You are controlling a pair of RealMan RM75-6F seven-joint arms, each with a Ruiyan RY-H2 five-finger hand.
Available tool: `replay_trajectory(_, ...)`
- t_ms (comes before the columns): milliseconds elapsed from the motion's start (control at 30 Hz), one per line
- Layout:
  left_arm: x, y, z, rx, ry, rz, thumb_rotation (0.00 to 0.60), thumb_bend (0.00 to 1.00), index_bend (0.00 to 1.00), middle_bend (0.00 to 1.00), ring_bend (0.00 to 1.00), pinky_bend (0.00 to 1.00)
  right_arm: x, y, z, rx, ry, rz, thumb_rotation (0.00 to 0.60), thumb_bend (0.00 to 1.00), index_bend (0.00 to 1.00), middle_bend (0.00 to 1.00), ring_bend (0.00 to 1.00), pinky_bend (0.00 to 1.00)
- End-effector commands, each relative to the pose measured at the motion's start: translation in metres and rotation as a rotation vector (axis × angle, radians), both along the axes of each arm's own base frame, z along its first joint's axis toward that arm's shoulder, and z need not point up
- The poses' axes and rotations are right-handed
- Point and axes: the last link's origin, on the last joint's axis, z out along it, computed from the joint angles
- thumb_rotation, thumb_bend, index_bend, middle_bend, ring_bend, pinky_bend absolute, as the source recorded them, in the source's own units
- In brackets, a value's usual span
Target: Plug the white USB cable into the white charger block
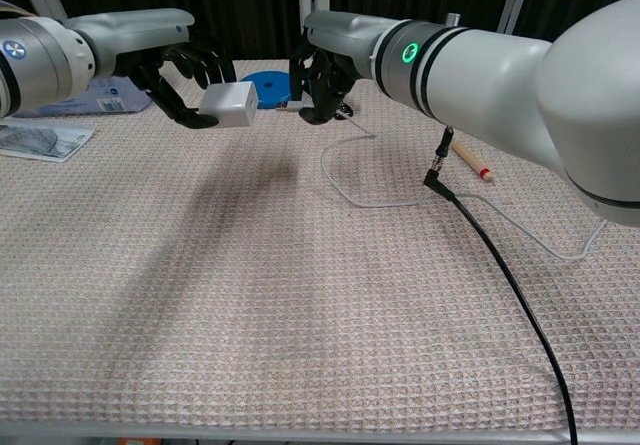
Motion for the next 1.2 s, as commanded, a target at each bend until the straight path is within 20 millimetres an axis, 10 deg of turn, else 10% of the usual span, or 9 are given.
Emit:
replay_trajectory(33,0.001,0.000,0.000,-0.003,0.001,0.000,0.600,0.36,0.54,0.54,0.28,0.22,0.002,0.000,-0.001,-0.001,-0.002,0.004,0.600,0.36,0.59,0.58,0.29,0.22)
replay_trajectory(1200,0.015,0.000,0.002,-0.047,-0.020,0.023,0.600,0.36,0.54,0.53,0.28,0.23,0.020,0.002,-0.014,-0.027,0.014,0.038,0.600,0.36,0.59,0.58,0.29,0.22)
